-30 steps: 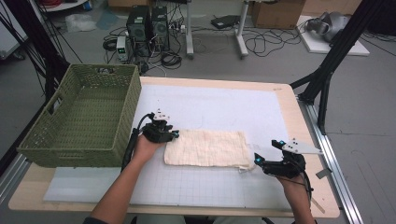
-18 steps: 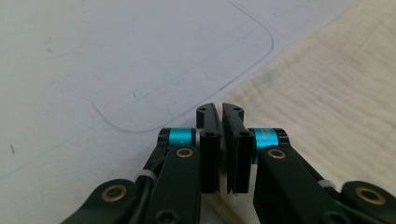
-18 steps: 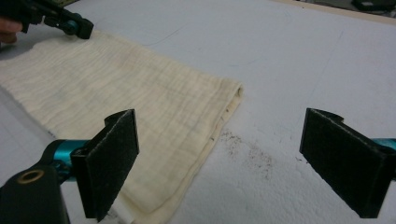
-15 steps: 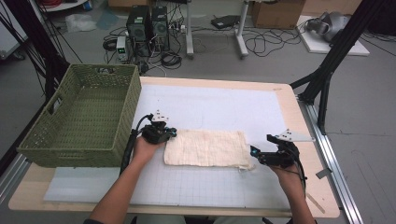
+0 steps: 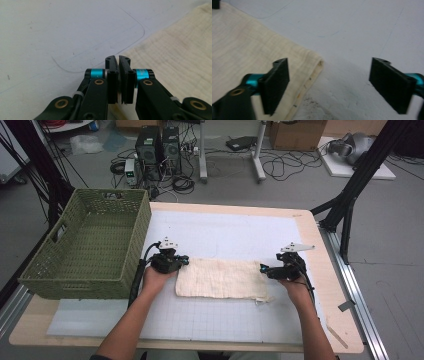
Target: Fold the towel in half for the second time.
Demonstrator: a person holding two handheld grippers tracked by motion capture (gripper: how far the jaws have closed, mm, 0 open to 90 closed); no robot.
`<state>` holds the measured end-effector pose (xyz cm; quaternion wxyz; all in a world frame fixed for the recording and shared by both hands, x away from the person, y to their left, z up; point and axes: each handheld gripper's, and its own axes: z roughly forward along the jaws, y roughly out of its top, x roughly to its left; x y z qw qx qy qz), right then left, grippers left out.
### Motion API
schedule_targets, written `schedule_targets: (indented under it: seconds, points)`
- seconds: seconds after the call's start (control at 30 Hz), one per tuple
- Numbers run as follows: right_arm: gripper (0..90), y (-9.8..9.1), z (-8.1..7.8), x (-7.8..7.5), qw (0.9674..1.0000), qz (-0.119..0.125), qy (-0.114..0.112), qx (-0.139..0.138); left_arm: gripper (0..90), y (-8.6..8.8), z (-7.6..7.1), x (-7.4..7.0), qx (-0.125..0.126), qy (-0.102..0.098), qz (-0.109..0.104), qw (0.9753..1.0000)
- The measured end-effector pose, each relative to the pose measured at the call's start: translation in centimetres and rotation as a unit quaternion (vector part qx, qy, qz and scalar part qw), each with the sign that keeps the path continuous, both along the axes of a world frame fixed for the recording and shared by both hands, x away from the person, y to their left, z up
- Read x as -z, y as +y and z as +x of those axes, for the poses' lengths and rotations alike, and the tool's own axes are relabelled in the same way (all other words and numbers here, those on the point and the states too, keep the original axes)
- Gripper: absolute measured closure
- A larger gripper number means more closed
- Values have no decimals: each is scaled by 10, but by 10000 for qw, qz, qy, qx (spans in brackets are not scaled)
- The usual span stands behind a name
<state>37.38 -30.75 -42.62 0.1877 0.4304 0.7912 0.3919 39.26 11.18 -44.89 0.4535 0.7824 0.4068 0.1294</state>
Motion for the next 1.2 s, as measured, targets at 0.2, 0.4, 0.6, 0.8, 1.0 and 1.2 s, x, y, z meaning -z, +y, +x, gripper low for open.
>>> schedule_targets:
  seconds: [0.2, 0.4, 0.6, 0.8, 1.0, 1.2]
  points:
    - [463, 3, 15, 1, 9998, 31, 64, -184, 854, 3, -1, 1, -7, 4, -19, 10000]
    - [418, 21, 29, 13, 9985, -51, 400, -379, 852, 4, -1, 2, -35, 53, -94, 9999]
    - [794, 22, 30, 16, 9958, -168, 536, -723, 852, 5, 1, 3, -77, 106, -168, 9998]
    - [844, 23, 28, 15, 9957, -138, 542, -740, 854, 7, 0, 1, -165, 73, -244, 9995]
    - [845, 20, 24, 6, 9982, 28, 177, -568, 855, 13, 1, -7, -269, -186, -636, 9974]
    - [843, 18, 16, -3, 9980, 159, -186, -591, 851, 14, -4, -12, -188, -210, -655, 9975]
